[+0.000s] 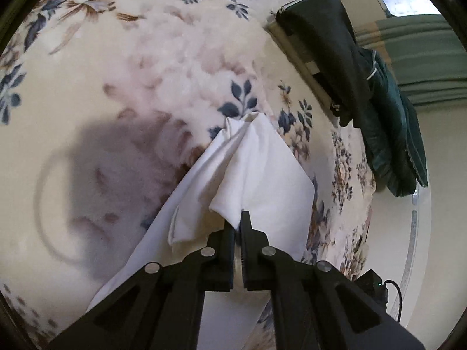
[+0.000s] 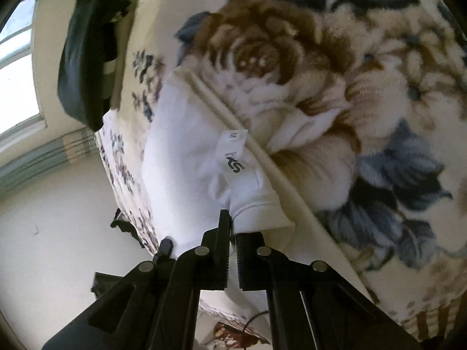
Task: Fold small clothes
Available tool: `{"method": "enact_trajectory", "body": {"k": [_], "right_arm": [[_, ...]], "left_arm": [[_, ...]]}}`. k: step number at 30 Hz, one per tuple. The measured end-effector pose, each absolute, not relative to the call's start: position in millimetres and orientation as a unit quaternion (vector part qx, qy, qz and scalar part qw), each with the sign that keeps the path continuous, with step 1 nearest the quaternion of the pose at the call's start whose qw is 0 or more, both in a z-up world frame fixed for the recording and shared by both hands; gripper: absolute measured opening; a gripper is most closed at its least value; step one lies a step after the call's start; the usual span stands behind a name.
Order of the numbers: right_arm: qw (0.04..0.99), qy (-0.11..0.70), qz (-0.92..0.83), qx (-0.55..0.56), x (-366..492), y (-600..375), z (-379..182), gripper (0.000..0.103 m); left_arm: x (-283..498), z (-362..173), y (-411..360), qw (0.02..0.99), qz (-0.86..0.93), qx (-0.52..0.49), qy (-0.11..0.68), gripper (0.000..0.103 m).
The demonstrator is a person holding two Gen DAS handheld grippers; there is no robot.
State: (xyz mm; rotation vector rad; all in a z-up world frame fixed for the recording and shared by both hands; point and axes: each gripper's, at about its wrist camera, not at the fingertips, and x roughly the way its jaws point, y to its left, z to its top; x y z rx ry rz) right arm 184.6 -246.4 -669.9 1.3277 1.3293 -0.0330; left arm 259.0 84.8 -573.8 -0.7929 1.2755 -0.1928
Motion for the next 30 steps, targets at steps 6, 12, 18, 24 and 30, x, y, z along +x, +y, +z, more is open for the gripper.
{"method": "enact_trajectory", "body": {"k": [6,12,18,24,30], "right_arm": [[0.588,0.601,-0.026,0.541,175.7,-235.7,-678.2,0.004],[0.588,0.644,-0.024,0.488,189.0,-238.5,-688.8,0.025],[0.621,0.642,-0.001,0.448,181.5,-251.8,-655.4,0.033],[0.654,0.588,0.058,0.473,196.1,-248.5,-642.3,0.033],[0.63,0.635,0.005,0.447,199.5,-248.9,-691.0,0.033]], "left_arm": [[256.3,-600.8,87.7,0.71,-0.074,-0.361,0.601,0.002],[247.9,-606.3,97.4,0.683,-0.08,-0.367,0.627,0.022],[248.2,-564.5,88.5,0.743,-0.111,-0.298,0.589,0.048],[277.3,-593.3,63.0,0.748,-0.124,-0.239,0.606,0.048],[275.4,-608.4,71.6,0.726,-0.131,-0.257,0.624,0.048]]}}
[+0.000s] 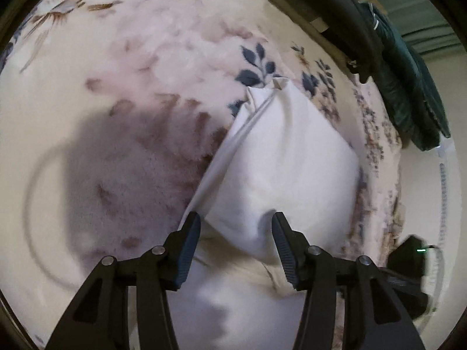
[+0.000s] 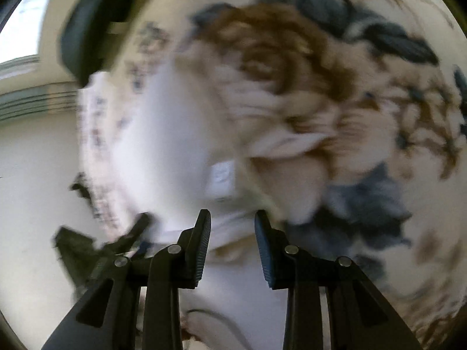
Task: Fold small clothes
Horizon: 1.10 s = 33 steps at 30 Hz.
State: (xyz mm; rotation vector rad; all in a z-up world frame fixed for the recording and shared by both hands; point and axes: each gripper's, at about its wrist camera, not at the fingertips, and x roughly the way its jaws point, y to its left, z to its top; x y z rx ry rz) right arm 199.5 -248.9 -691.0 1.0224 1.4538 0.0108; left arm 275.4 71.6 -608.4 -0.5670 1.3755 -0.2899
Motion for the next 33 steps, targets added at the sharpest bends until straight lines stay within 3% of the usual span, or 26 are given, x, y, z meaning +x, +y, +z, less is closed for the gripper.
{"method": "enact_trajectory", "body": {"k": [5,7,8,16,19,24,25,26,27,30,33], "right_arm": [[0.596,0.64,0.032,0.483,172.8,-265.2,-681.8,0.034],[0.591,0.653,0.04,0.473,150.0,-273.2,-673.8,0.045],[0.584,0.664,0.042,0.465,136.2,-274.3,-671.9,0.051],[0.498,0.755,0.047,0.424,33.8,-253.3,-703.5,0.051],[0.477,0.76,0.06,0.438,5.9,-243.8,-720.6,0.051],[0.467,0.76,0.065,0.447,4.0,-232.0,-741.0,0.051],[0.47,0.76,0.067,0.443,5.4,-230.0,-741.1,0.051],[0.474,0.758,0.069,0.442,2.8,-230.3,-739.7,0.048],[0.477,0.755,0.074,0.444,5.9,-227.6,-736.6,0.031],[0.492,0.756,0.081,0.424,7.4,-221.5,-724.2,0.007],[0.492,0.745,0.091,0.441,10.1,-216.5,-712.3,0.004]], "left_arm": [[240.2,-555.9,97.5,0.716,-0.182,-0.281,0.612,0.051],[216.2,-543.0,113.0,0.716,-0.174,-0.26,0.625,0.067],[204.4,-540.9,120.2,0.712,-0.169,-0.251,0.633,0.069],[101.0,-616.0,151.4,0.619,-0.13,-0.196,0.749,0.07],[82.8,-637.3,148.1,0.603,-0.138,-0.205,0.758,0.07],[77.8,-629.9,129.5,0.627,-0.149,-0.189,0.741,0.07],[76.3,-628.5,125.5,0.632,-0.151,-0.18,0.738,0.057],[74.7,-625.9,119.5,0.635,-0.159,-0.171,0.737,0.038],[73.0,-623.0,115.8,0.635,-0.163,-0.158,0.738,0.004],[67.0,-611.1,115.3,0.639,-0.172,-0.173,0.73,0.003],[68.8,-595.0,122.8,0.639,-0.166,-0.208,0.721,0.003]]}}
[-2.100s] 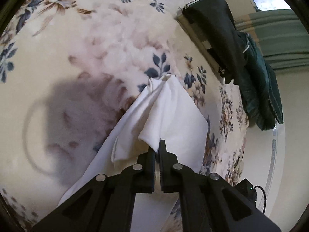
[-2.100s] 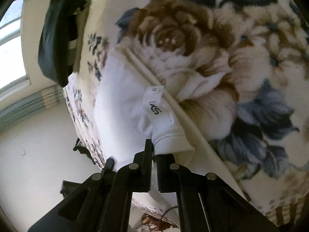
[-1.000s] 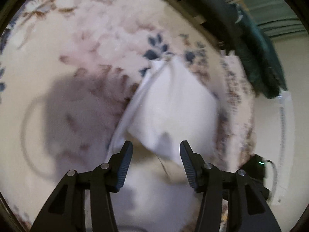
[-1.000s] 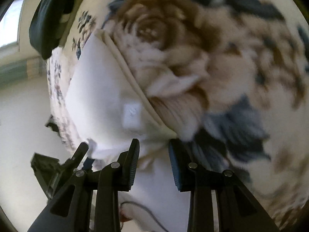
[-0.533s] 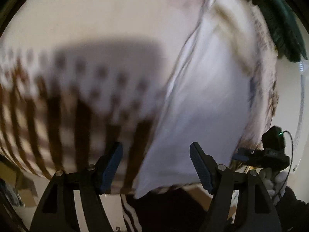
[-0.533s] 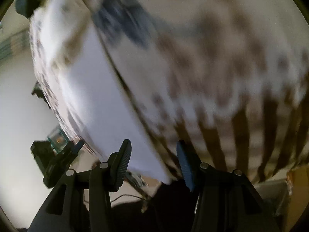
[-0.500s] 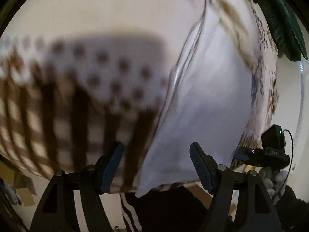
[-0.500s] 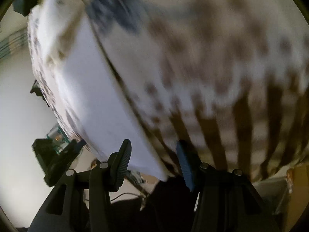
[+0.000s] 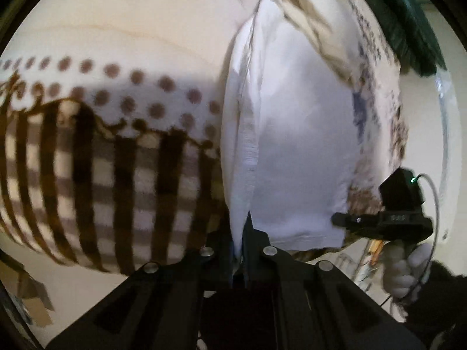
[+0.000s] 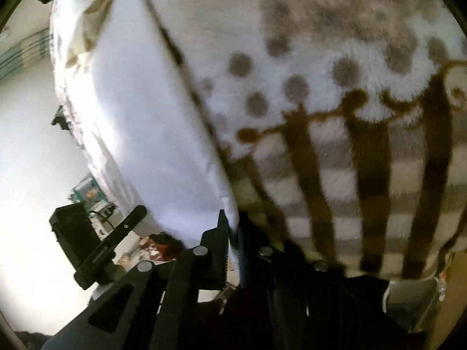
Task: Fold small clothes
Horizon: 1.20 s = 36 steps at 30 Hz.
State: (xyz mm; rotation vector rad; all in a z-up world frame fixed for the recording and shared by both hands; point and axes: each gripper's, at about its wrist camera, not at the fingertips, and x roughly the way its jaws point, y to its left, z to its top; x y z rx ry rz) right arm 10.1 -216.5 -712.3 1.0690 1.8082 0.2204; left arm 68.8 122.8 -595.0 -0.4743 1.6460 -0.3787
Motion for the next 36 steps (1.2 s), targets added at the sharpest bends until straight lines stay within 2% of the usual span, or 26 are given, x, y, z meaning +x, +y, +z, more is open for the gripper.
{"method": "enact_trajectory", "body": {"k": [6,11,17,22,23,24,25,26,27,28,30,32,36], "right_arm": [[0.505,0.705,0.112,0.484,17.5,-227.1,-676.4,0.004],[0.536,0.655,0.123,0.518,55.6,-249.0,-640.0,0.004],[0.593,0.585,0.122,0.54,146.5,-270.8,-608.9,0.004],[0.596,0.548,0.111,0.576,234.0,-296.9,-620.9,0.004],[0.586,0.546,0.101,0.59,251.3,-301.0,-626.5,0.006],[0.579,0.538,0.097,0.604,266.6,-305.6,-631.1,0.007],[0.572,0.533,0.095,0.616,277.6,-309.0,-634.8,0.007],[0.561,0.527,0.091,0.632,289.0,-313.1,-639.9,0.011],[0.555,0.513,0.089,0.648,297.3,-315.1,-641.4,0.015],[0.554,0.497,0.089,0.662,302.6,-320.4,-641.3,0.021],[0.564,0.461,0.083,0.68,308.1,-329.2,-633.1,0.043],[0.591,0.467,0.067,0.654,306.5,-332.7,-623.5,0.053],[0.651,0.543,0.056,0.527,292.2,-327.3,-610.1,0.053]], "left_arm": [[84.6,-553.0,135.0,0.647,-0.17,-0.3,0.68,0.003],[130.0,-523.1,133.4,0.666,-0.191,-0.349,0.63,0.003],[234.4,-508.2,120.7,0.715,-0.216,-0.353,0.564,0.003],[324.1,-527.1,103.3,0.719,-0.225,-0.364,0.548,0.007],[334.9,-533.5,102.7,0.712,-0.222,-0.369,0.555,0.01],[352.1,-541.9,101.1,0.702,-0.216,-0.379,0.563,0.023],[362.4,-547.7,103.3,0.698,-0.212,-0.389,0.562,0.048],[371.0,-550.0,107.0,0.697,-0.207,-0.401,0.557,0.059],[381.2,-550.4,110.7,0.698,-0.204,-0.417,0.545,0.066],[387.1,-550.2,117.2,0.7,-0.198,-0.426,0.537,0.066],[393.2,-546.9,129.8,0.708,-0.188,-0.431,0.527,0.066],[391.6,-543.3,138.9,0.72,-0.175,-0.414,0.529,0.066],[372.2,-557.1,141.8,0.727,-0.155,-0.35,0.57,0.066]]}}
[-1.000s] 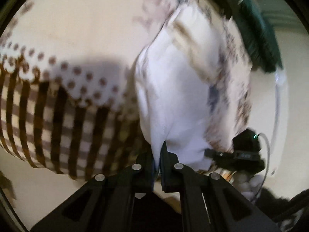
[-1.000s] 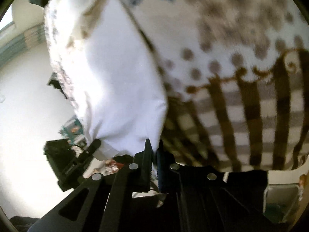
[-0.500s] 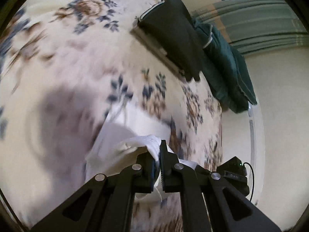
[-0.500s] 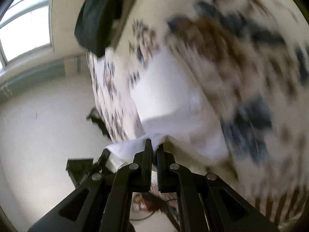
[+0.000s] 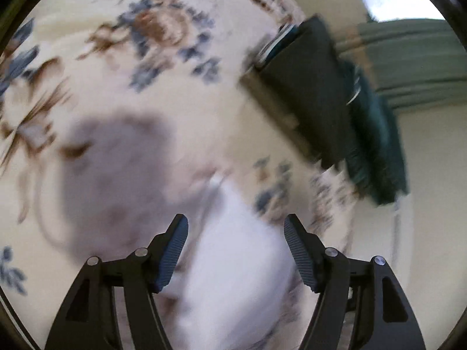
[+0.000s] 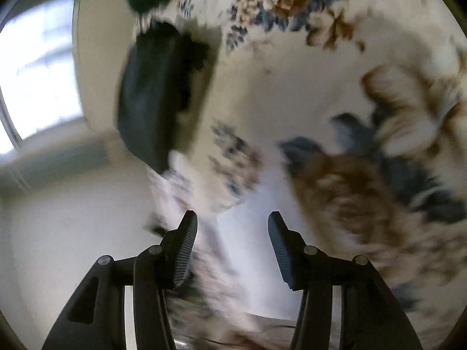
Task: Fold small clothes
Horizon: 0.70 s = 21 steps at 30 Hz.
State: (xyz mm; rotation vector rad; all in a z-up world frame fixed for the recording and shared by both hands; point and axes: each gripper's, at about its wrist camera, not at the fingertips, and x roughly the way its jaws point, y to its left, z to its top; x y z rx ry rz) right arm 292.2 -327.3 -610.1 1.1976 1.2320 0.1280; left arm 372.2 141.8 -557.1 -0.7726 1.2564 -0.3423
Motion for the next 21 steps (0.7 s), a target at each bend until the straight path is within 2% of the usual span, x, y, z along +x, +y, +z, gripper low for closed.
{"method": "enact_trajectory", "body": {"k": [5,11,12,13,14,16,17,21], "right_arm": [[0.652,0.622,0.062,0.43,261.6,-304.8,-633.0,0.053],[0.596,0.658,0.099,0.449,209.3,-278.3,-664.3,0.053],[0.585,0.663,0.107,0.455,204.1,-272.4,-670.2,0.053],[0.578,0.667,0.111,0.458,200.3,-266.8,-675.7,0.053],[0.576,0.666,0.108,0.461,194.3,-263.8,-679.8,0.053],[0.581,0.655,0.093,0.473,186.3,-262.9,-683.9,0.031],[0.579,0.655,0.086,0.479,181.6,-263.7,-686.3,0.015],[0.592,0.65,0.067,0.473,172.4,-266.0,-682.4,0.01]], "left_arm": [[328.2,-595.3,132.4,0.669,-0.172,-0.331,0.643,0.066],[254.8,-603.9,124.5,0.642,-0.22,-0.324,0.659,0.064],[246.6,-606.7,123.3,0.643,-0.221,-0.321,0.66,0.058],[242.6,-608.2,122.7,0.643,-0.222,-0.318,0.66,0.022],[239.3,-609.6,123.4,0.641,-0.227,-0.318,0.66,0.005],[238.0,-610.0,131.2,0.645,-0.226,-0.322,0.655,0.004],[237.9,-607.8,136.1,0.651,-0.225,-0.323,0.649,0.004],[239.6,-598.6,160.4,0.668,-0.208,-0.321,0.638,0.003]]}}
